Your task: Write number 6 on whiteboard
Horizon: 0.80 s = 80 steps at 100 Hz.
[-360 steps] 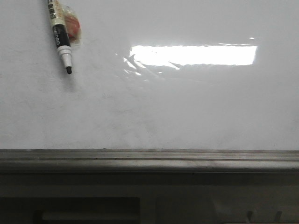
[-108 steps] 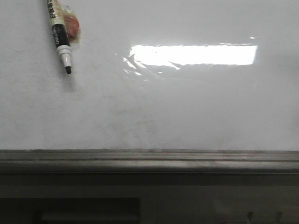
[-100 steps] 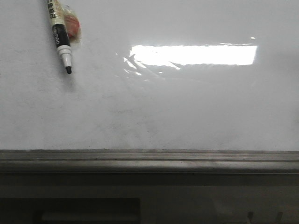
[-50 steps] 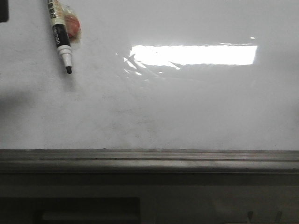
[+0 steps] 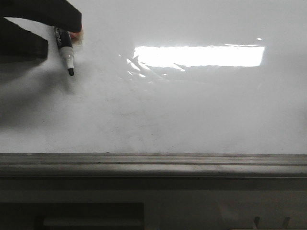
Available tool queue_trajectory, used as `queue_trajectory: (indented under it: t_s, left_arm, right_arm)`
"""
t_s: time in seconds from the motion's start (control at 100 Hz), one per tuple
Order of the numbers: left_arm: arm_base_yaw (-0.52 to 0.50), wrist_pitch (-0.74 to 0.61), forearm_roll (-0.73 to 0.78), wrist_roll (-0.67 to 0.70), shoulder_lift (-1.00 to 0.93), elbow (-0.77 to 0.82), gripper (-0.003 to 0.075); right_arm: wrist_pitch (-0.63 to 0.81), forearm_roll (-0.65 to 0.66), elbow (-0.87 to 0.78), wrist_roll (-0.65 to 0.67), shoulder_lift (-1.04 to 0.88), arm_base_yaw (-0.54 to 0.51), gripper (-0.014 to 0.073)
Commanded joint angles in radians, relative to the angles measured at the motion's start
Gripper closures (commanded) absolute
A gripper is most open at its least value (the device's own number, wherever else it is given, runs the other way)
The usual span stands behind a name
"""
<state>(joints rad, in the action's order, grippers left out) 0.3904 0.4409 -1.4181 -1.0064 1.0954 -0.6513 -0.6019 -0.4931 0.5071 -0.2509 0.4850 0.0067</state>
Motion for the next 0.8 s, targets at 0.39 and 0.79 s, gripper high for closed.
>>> queue_trajectory:
  t_s: [0.39, 0.79]
  left_arm:
    - [0.018, -0.045, -0.013, -0.019, 0.040, -0.050, 0.0741]
    - [0.082, 0.175, 0.259, -0.033, -0.063, -0.077, 0.0741]
  right_arm:
    - [0.069, -0.020, 0.035, -0.012, 0.013, -0.007, 0.0159]
    - [-0.098, -0.426, 0.035, -0.414, 0.133, 0.043, 0.0159]
